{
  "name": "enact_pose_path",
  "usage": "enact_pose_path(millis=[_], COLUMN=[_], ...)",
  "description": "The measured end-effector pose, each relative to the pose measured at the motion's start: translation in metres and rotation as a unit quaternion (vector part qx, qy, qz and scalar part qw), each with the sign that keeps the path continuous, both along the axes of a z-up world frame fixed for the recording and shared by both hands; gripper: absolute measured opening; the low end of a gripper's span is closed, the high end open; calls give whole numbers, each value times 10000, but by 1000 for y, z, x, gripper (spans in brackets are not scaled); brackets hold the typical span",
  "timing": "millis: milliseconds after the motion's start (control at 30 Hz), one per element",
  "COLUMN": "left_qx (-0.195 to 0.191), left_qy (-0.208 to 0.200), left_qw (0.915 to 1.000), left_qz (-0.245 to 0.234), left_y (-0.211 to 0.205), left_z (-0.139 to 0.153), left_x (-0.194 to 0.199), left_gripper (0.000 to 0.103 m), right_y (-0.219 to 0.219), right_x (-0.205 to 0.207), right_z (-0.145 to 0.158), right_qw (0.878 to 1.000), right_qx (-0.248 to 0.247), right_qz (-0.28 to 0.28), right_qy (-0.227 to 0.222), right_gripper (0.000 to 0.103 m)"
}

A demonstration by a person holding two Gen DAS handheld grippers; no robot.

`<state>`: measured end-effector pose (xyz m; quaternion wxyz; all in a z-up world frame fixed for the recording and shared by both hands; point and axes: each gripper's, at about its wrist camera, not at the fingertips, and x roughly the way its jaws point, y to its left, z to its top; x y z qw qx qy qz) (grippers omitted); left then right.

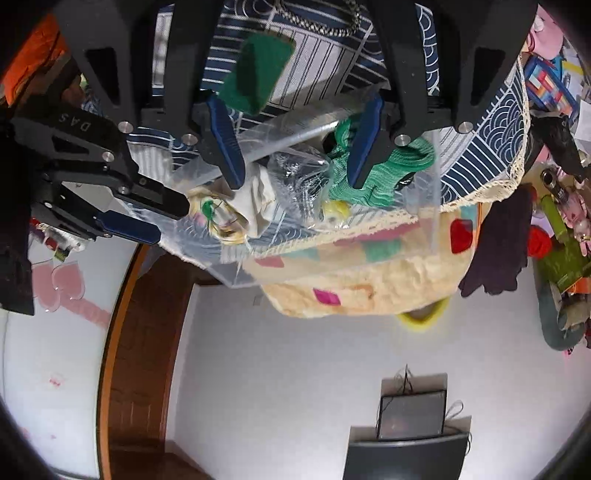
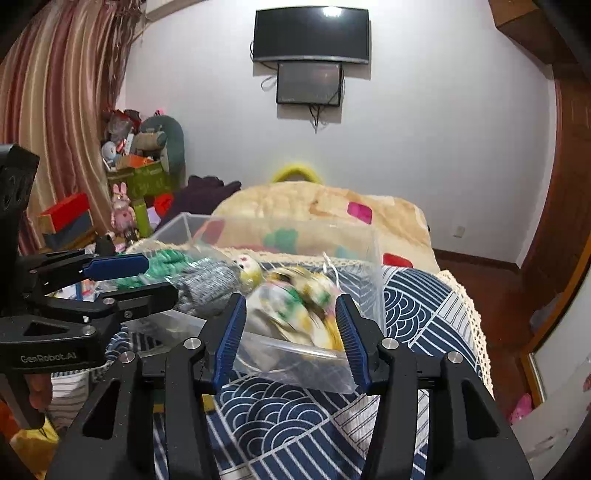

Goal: Organize soft objects
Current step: 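Drop the floral scrunchie into the box while the left tool drops the bagged glove in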

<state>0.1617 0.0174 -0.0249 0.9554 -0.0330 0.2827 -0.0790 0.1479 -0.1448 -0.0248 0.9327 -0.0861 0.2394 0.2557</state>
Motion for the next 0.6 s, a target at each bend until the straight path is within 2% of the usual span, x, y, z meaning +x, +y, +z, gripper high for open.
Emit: enact_pose_path(millis=[67, 167, 367, 500, 600], left_qx=[-11, -32, 29, 190, 121], left_qy=[-115, -219, -226, -104, 73], left_qw=[9999, 9997, 9996, 9995, 9996], left_qz=[46, 116, 168, 243, 261], left_y=[3, 9, 18, 20, 26], left_z=[6, 12, 13, 4, -8], left_x=[-11, -25, -49, -58, -62], left_gripper=[63, 67, 67, 67, 67], right_y=[-2, -4, -3, 7, 16], right_x=[-6, -15, -32, -38, -40], right_z=[5, 11, 10, -1, -11], right_qw=[9999, 9996, 9984, 9983, 9985], right_qx=[49, 141, 400, 317, 197], right_qz=[-4, 52, 351, 480, 504], right_qy=[-121, -231, -168, -85, -55], right_gripper=[62, 67, 67, 67, 67])
